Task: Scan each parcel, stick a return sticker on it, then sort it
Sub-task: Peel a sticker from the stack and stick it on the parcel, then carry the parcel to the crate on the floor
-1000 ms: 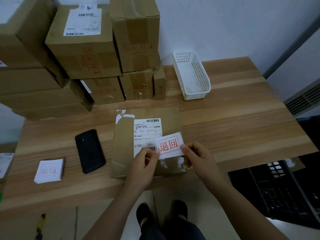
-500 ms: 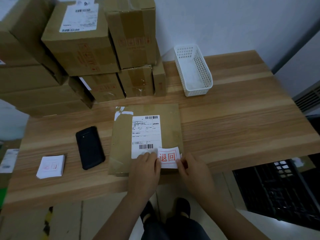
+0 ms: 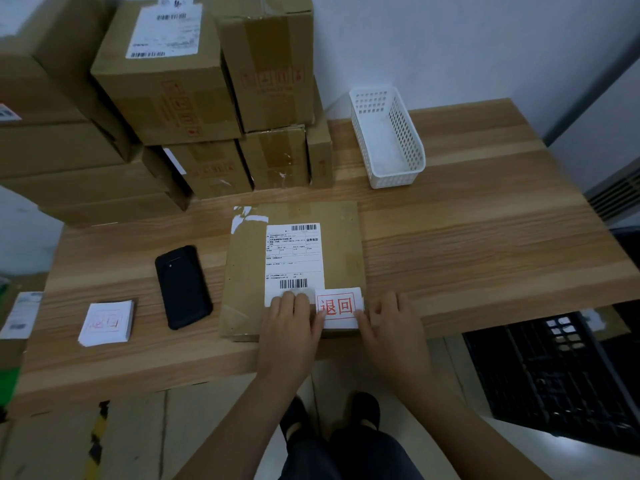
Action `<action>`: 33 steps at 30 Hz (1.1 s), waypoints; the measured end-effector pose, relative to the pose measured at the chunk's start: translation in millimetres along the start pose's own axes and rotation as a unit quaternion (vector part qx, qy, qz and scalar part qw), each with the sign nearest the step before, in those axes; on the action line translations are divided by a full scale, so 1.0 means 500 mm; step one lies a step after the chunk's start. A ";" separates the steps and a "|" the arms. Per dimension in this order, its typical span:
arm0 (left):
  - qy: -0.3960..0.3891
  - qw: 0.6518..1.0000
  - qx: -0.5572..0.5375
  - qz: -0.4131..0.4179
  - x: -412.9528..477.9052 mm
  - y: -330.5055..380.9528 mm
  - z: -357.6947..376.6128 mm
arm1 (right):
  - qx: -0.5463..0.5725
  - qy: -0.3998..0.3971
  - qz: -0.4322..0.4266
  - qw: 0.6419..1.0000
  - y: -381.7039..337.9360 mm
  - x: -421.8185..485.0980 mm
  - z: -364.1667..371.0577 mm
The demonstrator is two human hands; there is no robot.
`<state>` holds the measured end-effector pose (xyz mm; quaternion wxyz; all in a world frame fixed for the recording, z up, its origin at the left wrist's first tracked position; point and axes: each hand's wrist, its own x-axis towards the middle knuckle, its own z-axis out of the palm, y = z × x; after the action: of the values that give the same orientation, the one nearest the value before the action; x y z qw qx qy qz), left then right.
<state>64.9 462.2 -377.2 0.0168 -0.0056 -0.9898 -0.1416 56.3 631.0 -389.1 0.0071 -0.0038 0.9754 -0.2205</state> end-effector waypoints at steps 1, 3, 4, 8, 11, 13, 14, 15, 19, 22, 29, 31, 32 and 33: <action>0.030 0.999 -0.024 0.038 -0.003 -0.005 0.007 | -0.015 0.024 -0.040 0.999 0.004 0.003 0.003; 0.032 0.991 -0.031 0.129 -0.006 -0.015 0.028 | -0.030 0.045 -0.132 0.990 0.010 0.006 0.014; 0.013 0.986 -0.018 0.168 -0.007 -0.020 0.038 | -0.048 0.035 -0.178 0.982 0.016 0.008 0.020; -0.065 0.982 0.006 0.178 -0.005 -0.028 0.053 | -0.070 -0.061 -0.201 0.975 0.033 -0.004 0.037; -0.114 0.978 0.005 0.175 -0.003 -0.034 0.046 | -0.065 -0.126 -0.170 0.975 0.028 -0.006 0.028; -0.126 0.975 -0.034 0.178 0.004 -0.038 0.033 | -0.044 -0.134 -0.169 0.976 0.026 0.002 0.017; -0.127 0.975 -0.057 0.171 0.008 -0.042 0.026 | -0.015 -0.150 -0.156 0.976 0.024 0.007 0.008; -0.131 0.976 -0.075 0.158 0.008 -0.048 0.018 | 0.021 -0.166 -0.136 0.976 0.022 0.009 -0.002; -0.067 0.984 -0.152 0.058 -0.010 -0.088 -0.022 | 0.130 -0.164 -0.037 0.977 0.004 0.014 -0.026; -0.027 0.990 -0.142 -0.010 -0.025 -0.140 -0.043 | 0.159 -0.193 0.027 0.968 -0.007 0.018 -0.029; -0.062 0.931 -0.319 -0.164 -0.026 -0.230 -0.049 | 0.281 -0.201 0.125 0.930 -0.054 0.024 -0.004; -0.060 0.918 -0.358 -0.159 -0.028 -0.225 -0.042 | 0.291 -0.185 0.124 0.931 -0.069 0.023 -0.001; -0.051 0.917 -0.363 -0.156 -0.029 -0.222 -0.038 | 0.296 -0.178 0.124 0.930 -0.072 0.020 -0.003; -0.042 0.917 -0.367 -0.152 -0.030 -0.217 -0.037 | 0.297 -0.171 0.125 0.931 -0.072 0.016 -0.007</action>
<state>78.9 352.7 -390.6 -0.0500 0.1327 -0.8568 -0.4958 48.3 600.0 -370.6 0.2019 0.0828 0.8420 -0.4935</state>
